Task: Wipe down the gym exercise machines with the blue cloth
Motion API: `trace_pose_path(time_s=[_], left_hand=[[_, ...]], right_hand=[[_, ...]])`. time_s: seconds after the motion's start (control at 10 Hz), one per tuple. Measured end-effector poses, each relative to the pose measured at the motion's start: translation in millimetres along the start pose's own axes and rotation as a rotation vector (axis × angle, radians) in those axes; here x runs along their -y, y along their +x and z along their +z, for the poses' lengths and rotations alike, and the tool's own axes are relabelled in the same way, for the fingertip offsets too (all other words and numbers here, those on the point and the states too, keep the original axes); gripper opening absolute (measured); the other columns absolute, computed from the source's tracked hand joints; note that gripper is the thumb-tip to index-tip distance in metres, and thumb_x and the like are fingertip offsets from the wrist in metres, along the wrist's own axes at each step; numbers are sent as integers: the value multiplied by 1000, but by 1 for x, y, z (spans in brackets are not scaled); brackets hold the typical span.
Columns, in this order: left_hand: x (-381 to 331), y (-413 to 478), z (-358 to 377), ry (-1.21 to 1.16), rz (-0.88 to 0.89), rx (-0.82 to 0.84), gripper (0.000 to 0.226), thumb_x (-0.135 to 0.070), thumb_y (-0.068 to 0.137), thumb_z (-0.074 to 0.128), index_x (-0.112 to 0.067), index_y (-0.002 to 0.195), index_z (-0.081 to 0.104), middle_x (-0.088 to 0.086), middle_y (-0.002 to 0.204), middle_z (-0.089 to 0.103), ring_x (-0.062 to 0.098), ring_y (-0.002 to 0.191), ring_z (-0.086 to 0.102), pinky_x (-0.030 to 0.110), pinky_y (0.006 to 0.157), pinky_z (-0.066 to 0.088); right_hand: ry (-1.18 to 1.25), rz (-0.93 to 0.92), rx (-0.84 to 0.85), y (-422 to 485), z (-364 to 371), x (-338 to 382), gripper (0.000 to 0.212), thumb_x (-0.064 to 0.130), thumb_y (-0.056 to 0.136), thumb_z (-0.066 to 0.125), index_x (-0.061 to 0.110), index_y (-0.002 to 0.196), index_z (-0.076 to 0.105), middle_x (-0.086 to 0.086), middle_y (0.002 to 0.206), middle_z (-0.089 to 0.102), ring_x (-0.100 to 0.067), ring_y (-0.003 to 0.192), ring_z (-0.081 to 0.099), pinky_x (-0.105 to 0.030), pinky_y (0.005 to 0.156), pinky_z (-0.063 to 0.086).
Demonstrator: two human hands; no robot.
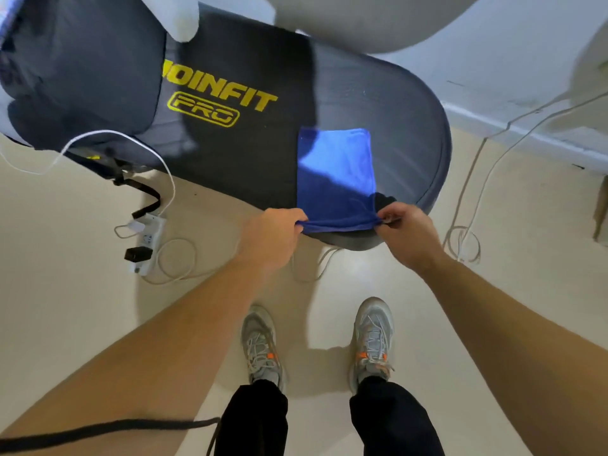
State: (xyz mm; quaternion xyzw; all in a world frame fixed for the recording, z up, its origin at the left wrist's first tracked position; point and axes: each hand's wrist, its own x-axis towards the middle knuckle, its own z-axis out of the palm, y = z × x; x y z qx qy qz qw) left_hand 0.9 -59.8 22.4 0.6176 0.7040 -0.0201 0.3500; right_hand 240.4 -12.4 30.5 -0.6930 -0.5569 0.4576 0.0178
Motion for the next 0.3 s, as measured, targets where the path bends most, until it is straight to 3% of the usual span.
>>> trace_pose_path(time_s=[0.1, 0.2, 0.3], left_hand=[[-1, 15, -2, -42, -9, -74, 16, -22, 96, 53, -25, 106, 66, -2, 96, 69, 24, 86, 63, 38, 74, 52], [-14, 44, -27, -91, -63, -208, 20, -24, 95, 59, -25, 113, 68, 0, 106, 71, 24, 95, 65, 37, 83, 53], [-29, 73, -52, -266, -137, -315, 44, -26, 93, 65, -26, 137, 54, -1, 127, 65, 18, 113, 62, 37, 99, 51]], right_hand=[[73, 37, -3, 17, 0, 1, 18, 8, 90, 61, 24, 97, 67, 1, 93, 67, -19, 82, 60, -12, 58, 38], [95, -10, -67, 47, -15, 22, 13, 11, 88, 61, 24, 90, 63, 3, 86, 67, -21, 83, 63, -22, 69, 43], [152, -38, -166, 73, -29, 44, 27, 13, 91, 63, 23, 116, 62, 7, 97, 63, -18, 96, 63, -26, 91, 48]])
